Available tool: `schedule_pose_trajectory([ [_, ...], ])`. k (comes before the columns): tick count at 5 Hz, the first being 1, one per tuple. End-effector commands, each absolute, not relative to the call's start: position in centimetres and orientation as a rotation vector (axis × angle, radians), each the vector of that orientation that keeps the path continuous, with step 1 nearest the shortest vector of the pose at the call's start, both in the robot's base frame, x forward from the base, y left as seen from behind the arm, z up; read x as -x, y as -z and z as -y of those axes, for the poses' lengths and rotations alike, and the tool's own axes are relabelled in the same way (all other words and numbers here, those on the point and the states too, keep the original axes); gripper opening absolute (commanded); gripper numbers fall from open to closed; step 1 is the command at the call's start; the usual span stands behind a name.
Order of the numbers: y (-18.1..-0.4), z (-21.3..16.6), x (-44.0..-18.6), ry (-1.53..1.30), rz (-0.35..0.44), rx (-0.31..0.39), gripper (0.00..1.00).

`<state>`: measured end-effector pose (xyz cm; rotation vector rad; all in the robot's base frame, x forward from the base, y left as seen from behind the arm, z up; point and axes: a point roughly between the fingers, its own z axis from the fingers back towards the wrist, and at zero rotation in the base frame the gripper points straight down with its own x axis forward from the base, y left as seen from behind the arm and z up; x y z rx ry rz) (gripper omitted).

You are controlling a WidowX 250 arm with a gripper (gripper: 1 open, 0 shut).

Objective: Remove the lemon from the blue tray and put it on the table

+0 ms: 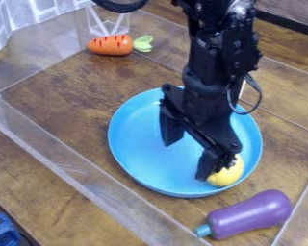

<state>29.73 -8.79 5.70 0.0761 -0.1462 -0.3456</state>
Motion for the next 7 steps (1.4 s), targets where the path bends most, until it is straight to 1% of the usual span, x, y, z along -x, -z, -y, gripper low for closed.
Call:
schedule_pose_trajectory([
  [1,-7.3,8.6,-31.9,0.379,0.226,-0.054,1.0],
  [2,-6.9,8.5,-32.8,0.427,0.242,-0.035,1.0],
  [4,-6.8,10.1,-34.5,0.393,0.255,-0.022,1.0],
  [5,-5.2,9.8,-35.9,0.351,0.258,-0.023,1.0],
  [7,-3.5,8.8,-38.2,0.303,0.256,-0.02,1.0],
])
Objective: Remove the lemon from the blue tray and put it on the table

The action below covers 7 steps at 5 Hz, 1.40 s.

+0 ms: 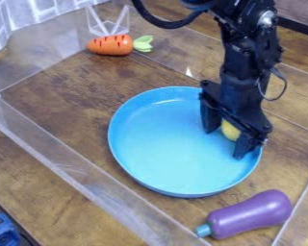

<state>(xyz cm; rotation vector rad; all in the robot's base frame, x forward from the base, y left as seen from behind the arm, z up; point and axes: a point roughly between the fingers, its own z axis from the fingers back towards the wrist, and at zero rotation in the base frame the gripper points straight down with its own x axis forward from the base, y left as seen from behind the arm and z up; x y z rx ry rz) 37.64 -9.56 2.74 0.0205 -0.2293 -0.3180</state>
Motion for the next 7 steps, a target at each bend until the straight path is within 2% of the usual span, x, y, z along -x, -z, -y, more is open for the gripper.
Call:
schedule_pose_trajectory([
  [1,-2.6,8.4,-39.2,0.299,0.255,-0.018,1.0],
  [2,-2.0,8.2,-39.7,0.317,0.255,-0.02,0.0],
  [3,-2.0,7.7,-40.0,0.334,0.254,-0.034,0.0],
  [5,-4.3,9.8,-40.5,0.398,0.259,-0.057,0.0],
  [7,-7.6,10.3,-39.5,0.445,0.272,-0.088,0.0],
])
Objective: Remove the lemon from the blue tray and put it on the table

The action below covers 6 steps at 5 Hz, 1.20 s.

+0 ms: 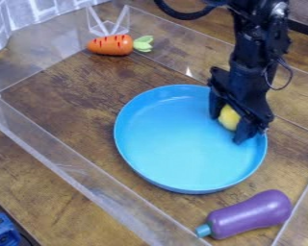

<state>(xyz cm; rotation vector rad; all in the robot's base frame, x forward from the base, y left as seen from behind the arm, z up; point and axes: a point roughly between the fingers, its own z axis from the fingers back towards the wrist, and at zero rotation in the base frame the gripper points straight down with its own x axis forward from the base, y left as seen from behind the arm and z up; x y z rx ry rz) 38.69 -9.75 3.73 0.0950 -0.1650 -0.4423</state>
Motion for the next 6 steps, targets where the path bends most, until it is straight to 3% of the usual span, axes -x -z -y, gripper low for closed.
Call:
schedule_pose_trajectory([
  [1,-10.2,10.3,-38.9,0.458,0.291,-0.116,0.0],
  [2,-14.6,8.8,-37.3,0.407,0.325,-0.17,0.0],
  [3,-15.8,5.5,-34.9,0.313,0.333,-0.218,0.0],
  [5,-15.4,-2.8,-29.6,0.219,0.308,-0.232,0.0],
  [6,-13.5,-4.7,-28.4,0.284,0.321,-0.207,0.0],
])
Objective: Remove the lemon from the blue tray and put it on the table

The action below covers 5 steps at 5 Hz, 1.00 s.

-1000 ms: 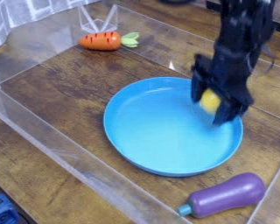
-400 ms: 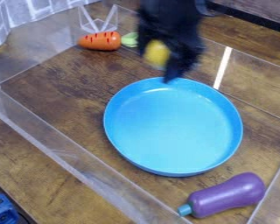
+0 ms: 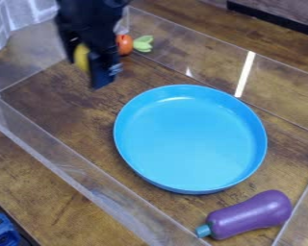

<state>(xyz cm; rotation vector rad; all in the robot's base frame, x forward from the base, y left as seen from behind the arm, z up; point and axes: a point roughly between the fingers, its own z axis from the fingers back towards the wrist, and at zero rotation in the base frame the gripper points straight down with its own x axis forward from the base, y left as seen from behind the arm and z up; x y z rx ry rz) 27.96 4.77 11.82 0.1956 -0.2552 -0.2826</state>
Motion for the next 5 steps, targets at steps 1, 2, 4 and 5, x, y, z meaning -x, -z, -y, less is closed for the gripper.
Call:
schedule_pose_trajectory([
  [1,-11.9,-5.3,-27.7,0.379,0.334,-0.185,0.0],
  [2,-10.8,-5.5,-27.4,0.494,0.331,-0.18,0.0],
  [4,-8.4,-5.4,-28.1,0.547,0.321,-0.186,1.0],
  [5,-8.6,-5.9,-29.1,0.543,0.319,-0.194,1.0],
])
